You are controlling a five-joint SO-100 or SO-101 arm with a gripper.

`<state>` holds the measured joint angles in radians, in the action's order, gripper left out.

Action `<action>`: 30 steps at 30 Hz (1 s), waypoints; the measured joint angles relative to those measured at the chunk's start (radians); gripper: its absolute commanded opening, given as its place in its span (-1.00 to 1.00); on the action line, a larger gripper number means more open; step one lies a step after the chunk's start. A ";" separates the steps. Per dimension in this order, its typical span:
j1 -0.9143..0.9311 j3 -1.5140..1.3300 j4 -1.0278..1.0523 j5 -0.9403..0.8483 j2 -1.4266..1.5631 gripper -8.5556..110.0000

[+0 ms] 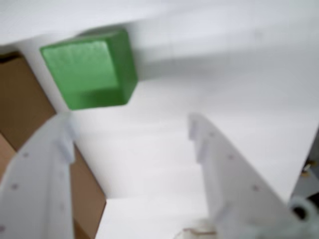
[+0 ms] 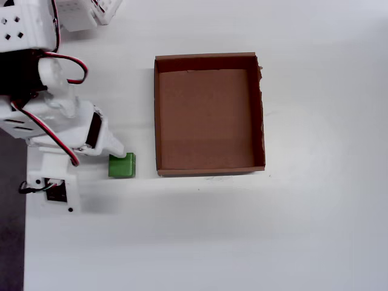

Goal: Grasp a green cube and put it in a box.

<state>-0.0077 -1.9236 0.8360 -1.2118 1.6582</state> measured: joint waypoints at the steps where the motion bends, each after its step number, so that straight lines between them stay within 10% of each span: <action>1: -0.008 0.011 -0.003 0.000 -0.009 -0.35; 30: -0.089 0.126 -0.069 0.028 -0.219 -0.42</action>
<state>-0.0966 -1.7978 0.7670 -1.1842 1.4389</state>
